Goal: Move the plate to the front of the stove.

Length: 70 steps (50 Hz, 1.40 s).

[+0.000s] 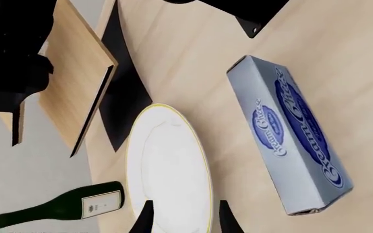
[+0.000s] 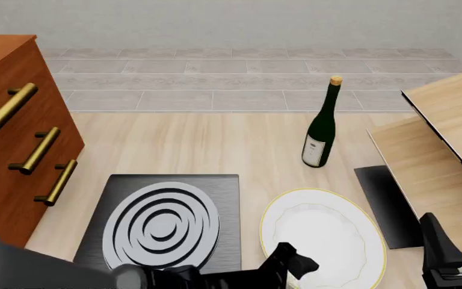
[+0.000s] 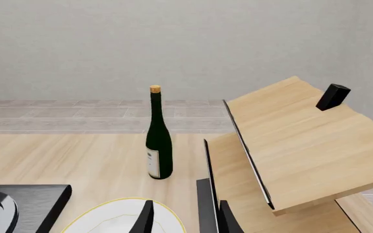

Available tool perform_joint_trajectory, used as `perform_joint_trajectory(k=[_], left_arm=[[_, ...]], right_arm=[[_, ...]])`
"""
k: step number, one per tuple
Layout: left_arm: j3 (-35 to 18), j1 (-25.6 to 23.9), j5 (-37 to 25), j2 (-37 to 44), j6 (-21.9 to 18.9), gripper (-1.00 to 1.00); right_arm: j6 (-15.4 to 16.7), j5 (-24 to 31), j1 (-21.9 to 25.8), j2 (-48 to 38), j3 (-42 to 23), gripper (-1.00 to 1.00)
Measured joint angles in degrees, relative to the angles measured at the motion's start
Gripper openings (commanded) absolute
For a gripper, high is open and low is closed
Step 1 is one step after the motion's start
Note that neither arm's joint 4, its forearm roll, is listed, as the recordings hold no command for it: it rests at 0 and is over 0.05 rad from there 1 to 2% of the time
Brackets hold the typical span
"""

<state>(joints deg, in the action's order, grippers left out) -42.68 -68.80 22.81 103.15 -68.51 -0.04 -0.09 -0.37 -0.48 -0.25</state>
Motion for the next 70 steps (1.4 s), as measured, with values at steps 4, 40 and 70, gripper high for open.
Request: perform_joint_trajectory(k=[4,40,70], left_arm=[[-0.2,0.1,0.0,0.4,0.0,1.0],[-2.9,0.3,-0.3,4.3,1.6,1.0],[-3.3,2.2,0.5,6.8,1.5,1.0]], right_arm=[[0.0,0.0,0.0,0.0,0.0,1.0],[0.0,0.0,0.0,0.0,0.0,1.0],[0.0,0.0,0.0,0.0,0.0,1.0]])
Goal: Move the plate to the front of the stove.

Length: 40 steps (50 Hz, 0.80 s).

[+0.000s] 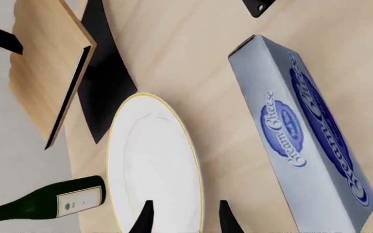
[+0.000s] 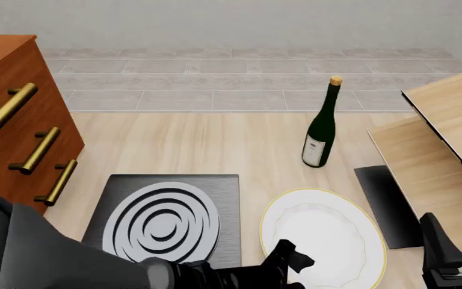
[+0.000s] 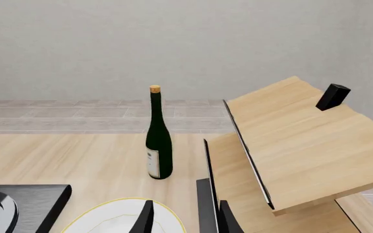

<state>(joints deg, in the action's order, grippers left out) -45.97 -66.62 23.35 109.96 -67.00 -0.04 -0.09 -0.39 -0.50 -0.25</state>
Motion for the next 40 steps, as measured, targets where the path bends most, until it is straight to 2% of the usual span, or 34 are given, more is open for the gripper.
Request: perform_joint_trajectory(k=[40], left_arm=[[0.4,3.1,1.9,0.8,-1.1,1.0]], right_arm=[[0.0,0.0,0.0,0.0,0.0,1.0]])
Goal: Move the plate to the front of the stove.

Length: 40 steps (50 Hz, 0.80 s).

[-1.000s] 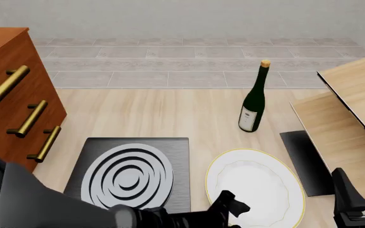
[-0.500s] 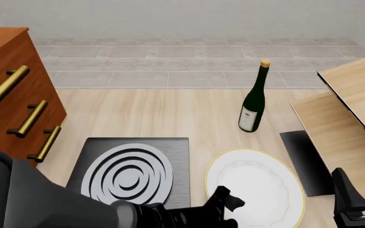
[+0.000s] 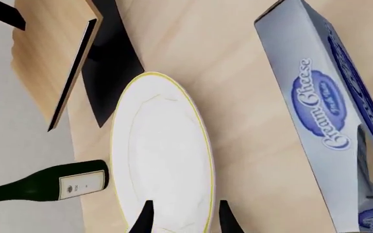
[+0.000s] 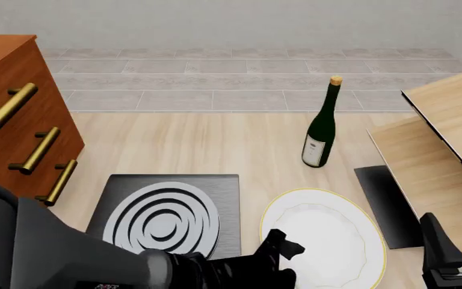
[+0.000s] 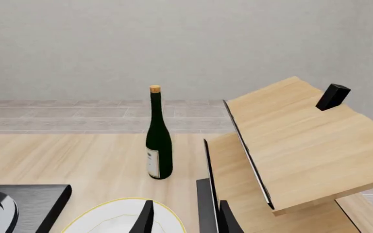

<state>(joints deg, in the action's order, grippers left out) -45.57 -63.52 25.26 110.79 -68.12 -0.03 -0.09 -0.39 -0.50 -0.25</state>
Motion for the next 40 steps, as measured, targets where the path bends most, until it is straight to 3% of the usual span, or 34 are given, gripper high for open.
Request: perform_joint_trajectory(k=[3,4,40], left_arm=[[0.0,0.4,0.3,0.1,-0.1,1.0],[0.0,0.4,0.4,0.1,-0.1,-1.0],[1.6,1.7,4.7,-3.0,-1.3,-1.0]], right_arm=[[0.0,0.0,0.0,0.0,0.0,1.0],[0.0,0.0,0.0,0.0,0.0,1.0],[0.0,0.0,0.0,0.0,0.0,1.0]])
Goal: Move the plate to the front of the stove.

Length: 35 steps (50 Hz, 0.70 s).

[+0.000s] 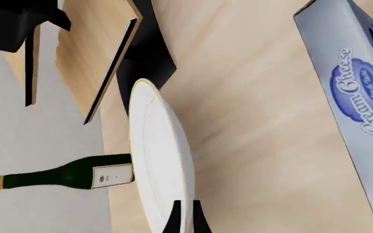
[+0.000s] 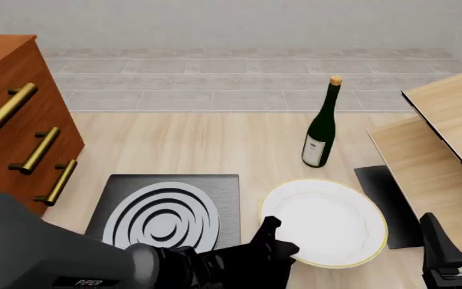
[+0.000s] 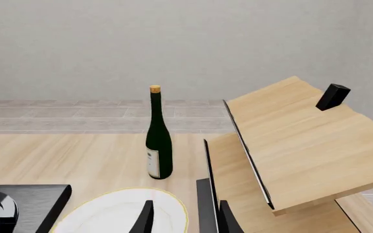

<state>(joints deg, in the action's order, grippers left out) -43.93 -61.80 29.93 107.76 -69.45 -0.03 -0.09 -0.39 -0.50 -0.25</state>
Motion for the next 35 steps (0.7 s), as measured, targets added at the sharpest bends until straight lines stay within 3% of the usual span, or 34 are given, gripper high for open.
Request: perform_joint_trajectory(k=[35], left_arm=[[3.1,3.3,2.2,-7.3,-3.3,-1.0]], right_arm=[[0.0,0.0,0.0,0.0,0.0,1.0]])
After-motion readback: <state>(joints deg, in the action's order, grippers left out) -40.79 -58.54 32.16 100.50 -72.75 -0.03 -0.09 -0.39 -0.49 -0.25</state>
